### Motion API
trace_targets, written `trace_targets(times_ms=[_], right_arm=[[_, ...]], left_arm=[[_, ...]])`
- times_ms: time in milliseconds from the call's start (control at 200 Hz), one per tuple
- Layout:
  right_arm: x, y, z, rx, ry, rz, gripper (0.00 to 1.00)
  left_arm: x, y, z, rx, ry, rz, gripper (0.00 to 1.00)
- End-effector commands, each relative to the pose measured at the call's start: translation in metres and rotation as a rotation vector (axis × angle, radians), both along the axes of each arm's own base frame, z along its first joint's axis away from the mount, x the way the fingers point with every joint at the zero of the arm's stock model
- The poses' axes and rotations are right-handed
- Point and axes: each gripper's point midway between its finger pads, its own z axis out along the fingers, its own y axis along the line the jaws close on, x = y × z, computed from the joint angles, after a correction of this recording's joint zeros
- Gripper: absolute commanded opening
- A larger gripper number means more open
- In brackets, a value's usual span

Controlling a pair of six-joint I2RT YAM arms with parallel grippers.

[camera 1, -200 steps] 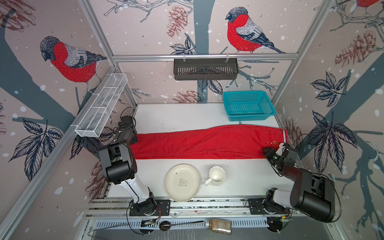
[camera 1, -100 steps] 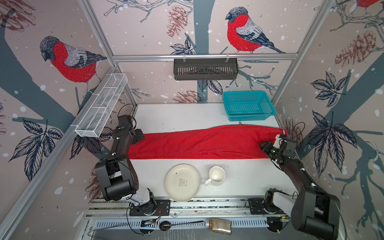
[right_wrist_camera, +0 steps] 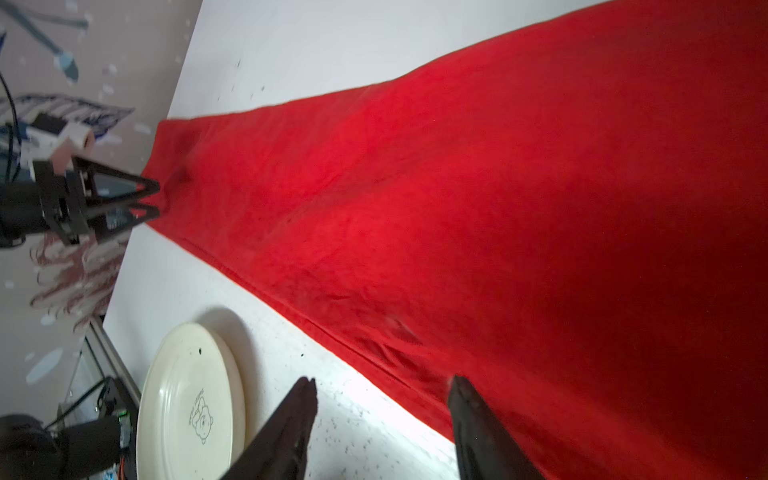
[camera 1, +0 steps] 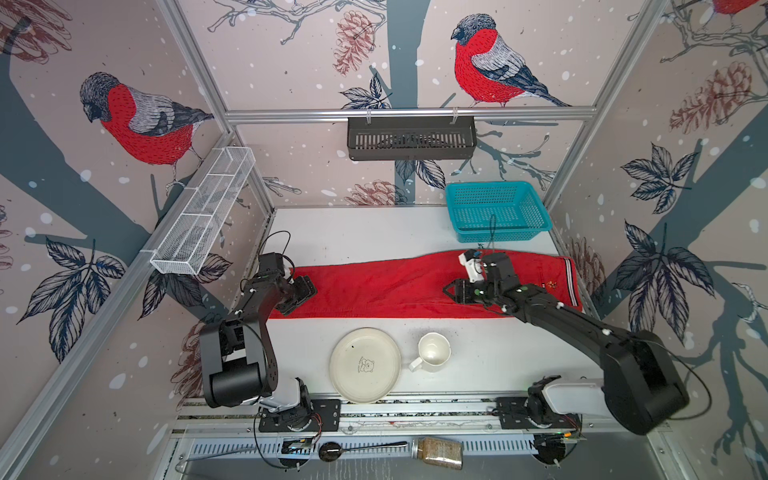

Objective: Fold and stack the trousers

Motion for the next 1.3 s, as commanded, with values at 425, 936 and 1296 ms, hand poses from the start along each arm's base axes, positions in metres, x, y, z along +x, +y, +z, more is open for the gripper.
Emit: trace_targets(times_ms=[425, 936, 1296], right_arm=[[-0.021, 0.09, -0.087, -0.214, 0.075, 0.401, 0.4], [-0.032, 0.074, -0.099, -0.327, 0.022, 0.407, 0.34], [-0.019, 0.054, -0.096, -0.283, 0.054, 0.363, 0.35]], left_arm=[[0.006, 0.014, -0.012, 0.019, -0.001, 0.011, 0.77], [0.019, 0.097, 0.018, 0.284, 0.015, 0.115, 0.82], [0.006, 0.138, 0.005, 0.365, 0.118, 0.201, 0.8]])
